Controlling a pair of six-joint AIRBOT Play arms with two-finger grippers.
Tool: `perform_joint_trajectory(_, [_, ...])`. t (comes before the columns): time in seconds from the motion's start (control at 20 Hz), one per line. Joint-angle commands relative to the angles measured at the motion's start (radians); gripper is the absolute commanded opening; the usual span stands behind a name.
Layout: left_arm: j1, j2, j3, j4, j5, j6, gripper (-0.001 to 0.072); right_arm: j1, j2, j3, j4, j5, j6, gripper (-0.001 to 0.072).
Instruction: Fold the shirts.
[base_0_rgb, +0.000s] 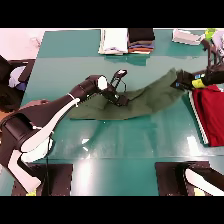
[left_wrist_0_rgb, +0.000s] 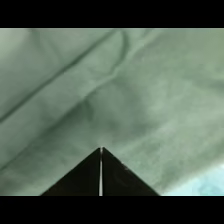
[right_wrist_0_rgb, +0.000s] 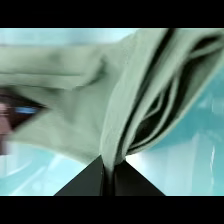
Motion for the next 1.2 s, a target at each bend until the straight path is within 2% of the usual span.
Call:
perform_joint_trajectory(0.0, [-0.013,-0.037,0.022,-0.014,-0.011,0.007,0.0033,0.090,0.002,0.143,0.019,0.016,0.053,0.0017])
perform_joint_trajectory(0.45, [0.028,-0.019,0.023,-0.011,-0.032,-0.003,0.0033,0.286,-0.192,0.436,0.019,0.050,0.122,0.0017])
perform_joint_trajectory(0.6, [0.119,0.072,0.023,0.034,-0.058,-0.002,0.0033,0.358,-0.258,0.511,0.019,0.047,0.143,0.0018])
perform_joint_trajectory(0.75, [0.249,0.225,0.023,0.179,-0.111,0.006,0.0033,0.457,-0.336,0.563,0.020,0.000,0.155,0.0018])
perform_joint_trajectory(0.9, [0.391,0.393,0.023,0.335,-0.151,0.006,0.0034,0.590,-0.452,0.610,0.039,-0.087,0.155,0.0019])
perform_joint_trajectory(1.05, [0.521,0.545,0.023,0.390,-0.173,0.006,0.0034,0.733,-0.599,0.650,0.045,-0.221,0.148,0.0022])
perform_joint_trajectory(1.1, [0.554,0.586,0.023,0.390,-0.179,0.006,0.0034,0.776,-0.663,0.678,0.057,-0.274,0.111,0.0075])
perform_joint_trajectory(1.15, [0.575,0.619,0.023,0.390,-0.182,0.006,0.0034,0.810,-0.729,0.720,0.082,-0.319,0.057,0.0251])
